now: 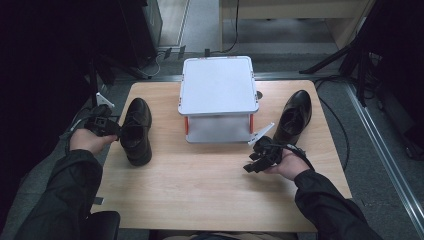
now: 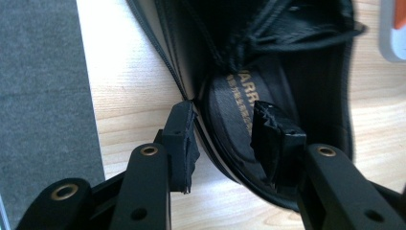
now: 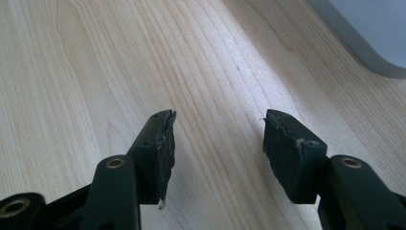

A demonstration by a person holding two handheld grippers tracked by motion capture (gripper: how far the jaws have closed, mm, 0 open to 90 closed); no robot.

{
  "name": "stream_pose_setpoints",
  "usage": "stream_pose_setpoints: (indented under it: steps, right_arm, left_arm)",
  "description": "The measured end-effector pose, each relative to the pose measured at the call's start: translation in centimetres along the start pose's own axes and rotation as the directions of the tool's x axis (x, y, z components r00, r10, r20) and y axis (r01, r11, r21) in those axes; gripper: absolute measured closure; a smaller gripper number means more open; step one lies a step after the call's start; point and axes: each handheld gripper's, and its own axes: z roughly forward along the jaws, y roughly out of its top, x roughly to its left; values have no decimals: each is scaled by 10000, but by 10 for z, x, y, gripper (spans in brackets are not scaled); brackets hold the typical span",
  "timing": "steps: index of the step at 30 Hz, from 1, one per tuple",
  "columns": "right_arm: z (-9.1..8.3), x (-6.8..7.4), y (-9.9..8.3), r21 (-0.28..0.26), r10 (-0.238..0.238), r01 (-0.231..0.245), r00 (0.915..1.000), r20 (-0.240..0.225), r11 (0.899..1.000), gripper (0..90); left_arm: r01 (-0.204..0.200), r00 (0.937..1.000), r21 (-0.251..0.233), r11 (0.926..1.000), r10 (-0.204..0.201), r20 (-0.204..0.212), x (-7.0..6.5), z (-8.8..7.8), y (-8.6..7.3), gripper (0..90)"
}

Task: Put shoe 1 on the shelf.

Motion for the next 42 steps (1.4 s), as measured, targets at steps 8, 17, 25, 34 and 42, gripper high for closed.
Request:
stream_pose_setpoints:
  steps: [8, 17, 25, 34, 42]
  right_arm:
    - [-1, -1, -1, -18, 11, -11, 10000, 4, 10000, 452]
    - [0, -1, -1, 14, 33, -33, 10000, -1, 10000, 452]
    - [0, -1, -1, 14, 16, -16, 10000, -11, 10000, 453]
    - [0, -1, -1, 22, -9, 9, 10000, 7, 10000, 455]
    - [0, -2, -1, -3, -4, 4, 10000, -20, 10000, 459]
  left_arm:
    - [507, 9987, 81, 9987, -506, -97, 7, 12, 9, 655]
    - [846, 9964, 220, 9962, -843, -115, 11, 23, 15, 699]
    - [1125, 9933, 407, 9928, -1112, -330, 11, 26, 17, 757]
    - [1649, 9856, 646, 9842, -1619, -493, 15, 23, 22, 823]
    - [2039, 9789, 596, 9772, -2026, -285, 23, 19, 24, 845]
